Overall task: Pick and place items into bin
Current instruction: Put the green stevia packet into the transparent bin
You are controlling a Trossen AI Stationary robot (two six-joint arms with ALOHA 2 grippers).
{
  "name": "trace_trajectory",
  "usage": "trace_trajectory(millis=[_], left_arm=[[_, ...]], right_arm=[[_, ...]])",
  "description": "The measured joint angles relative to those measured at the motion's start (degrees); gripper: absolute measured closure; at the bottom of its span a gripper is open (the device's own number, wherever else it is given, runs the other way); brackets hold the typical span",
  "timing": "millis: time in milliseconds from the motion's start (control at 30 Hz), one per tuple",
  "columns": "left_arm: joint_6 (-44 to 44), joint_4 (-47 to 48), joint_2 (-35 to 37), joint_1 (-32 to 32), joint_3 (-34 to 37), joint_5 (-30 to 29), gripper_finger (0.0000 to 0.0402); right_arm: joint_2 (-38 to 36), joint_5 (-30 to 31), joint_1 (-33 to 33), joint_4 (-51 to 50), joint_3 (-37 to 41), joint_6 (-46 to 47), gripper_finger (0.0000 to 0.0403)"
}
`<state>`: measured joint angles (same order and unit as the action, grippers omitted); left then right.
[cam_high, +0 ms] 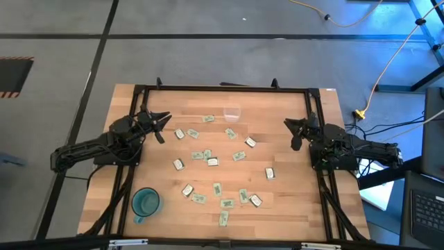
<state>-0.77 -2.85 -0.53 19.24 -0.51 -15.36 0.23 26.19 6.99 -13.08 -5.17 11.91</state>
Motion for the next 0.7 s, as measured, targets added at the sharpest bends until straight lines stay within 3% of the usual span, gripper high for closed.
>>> trace_trajectory(millis=[233, 700], left_arm=[[0.0, 0.0, 0.0, 0.0, 0.0, 0.0, 0.0329], [0.0, 0.0, 0.0, 0.0, 0.0, 0.0, 0.0329]], right_arm=[[0.0, -1.3, 0.0, -0.5, 0.0, 7.3, 0.0334], [0.0, -1.4, -0.1, -0.7, 0.0, 11.6, 0.0332]])
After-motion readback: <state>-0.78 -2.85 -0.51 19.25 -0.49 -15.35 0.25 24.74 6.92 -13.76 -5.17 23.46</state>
